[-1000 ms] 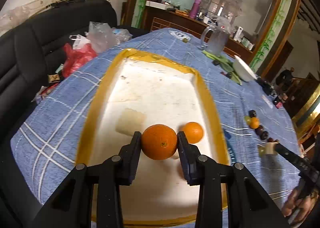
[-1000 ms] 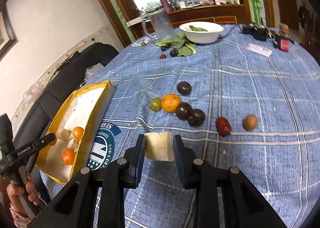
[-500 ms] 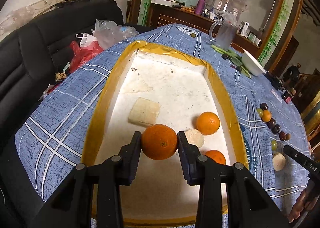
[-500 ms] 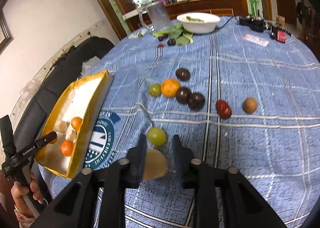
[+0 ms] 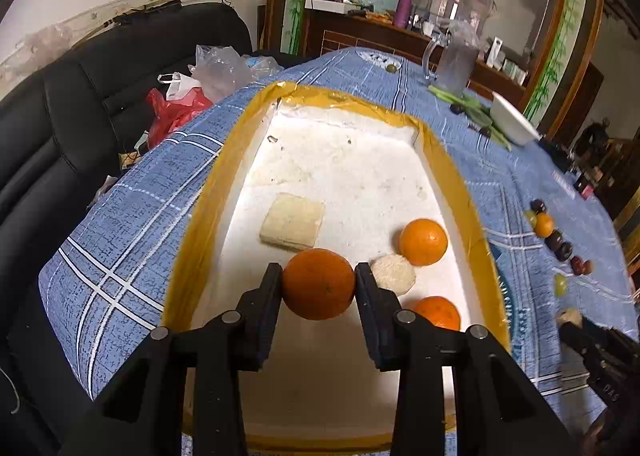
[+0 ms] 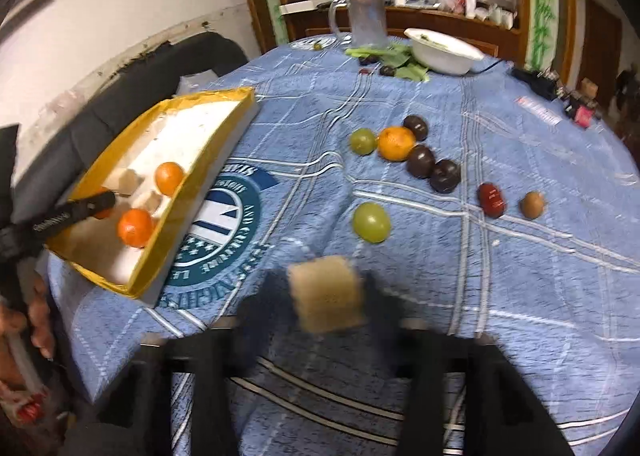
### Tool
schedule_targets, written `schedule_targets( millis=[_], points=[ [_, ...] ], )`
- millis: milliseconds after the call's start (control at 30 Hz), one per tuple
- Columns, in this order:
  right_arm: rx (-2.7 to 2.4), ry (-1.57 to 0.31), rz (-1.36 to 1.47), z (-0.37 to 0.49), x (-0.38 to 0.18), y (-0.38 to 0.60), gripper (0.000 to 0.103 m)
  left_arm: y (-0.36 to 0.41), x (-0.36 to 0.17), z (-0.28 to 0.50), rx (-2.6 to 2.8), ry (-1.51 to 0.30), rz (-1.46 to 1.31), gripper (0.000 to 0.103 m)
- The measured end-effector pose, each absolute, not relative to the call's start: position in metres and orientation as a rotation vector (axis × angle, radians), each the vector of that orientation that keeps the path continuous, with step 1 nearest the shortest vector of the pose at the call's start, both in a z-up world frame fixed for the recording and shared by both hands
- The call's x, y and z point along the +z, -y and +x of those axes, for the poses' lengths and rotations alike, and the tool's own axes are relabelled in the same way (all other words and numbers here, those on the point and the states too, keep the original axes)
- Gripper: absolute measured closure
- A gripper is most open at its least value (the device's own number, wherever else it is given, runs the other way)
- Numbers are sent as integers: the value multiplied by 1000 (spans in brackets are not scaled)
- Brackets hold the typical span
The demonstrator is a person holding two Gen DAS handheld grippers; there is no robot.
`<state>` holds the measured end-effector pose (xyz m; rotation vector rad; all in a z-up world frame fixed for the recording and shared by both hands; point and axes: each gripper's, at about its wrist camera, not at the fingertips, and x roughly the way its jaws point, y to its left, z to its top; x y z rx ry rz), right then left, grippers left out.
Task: Organize fruits
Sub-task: 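Lower the pale cylinder piece into the tray and open the right gripper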
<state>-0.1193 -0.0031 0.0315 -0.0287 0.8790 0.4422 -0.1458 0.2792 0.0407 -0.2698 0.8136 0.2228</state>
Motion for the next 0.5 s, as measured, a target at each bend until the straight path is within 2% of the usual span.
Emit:
schedule_targets(
  millis=[67,167,333,500],
  points=[
    [445,-871,-10,-119,36,5,68,-283,45,-149,225,-800,-289,66],
    [466,-839,1,-120,54,0,68,-291,54,-157,257,-754,-320,51],
    [582,-805,-37,-120,82,-43,68,-311,67,-170,292,-688,-396,47],
    [690,-812,-130,-112,85,-114,68,-328,66,-178,308,-678,-442,45]
  ],
)
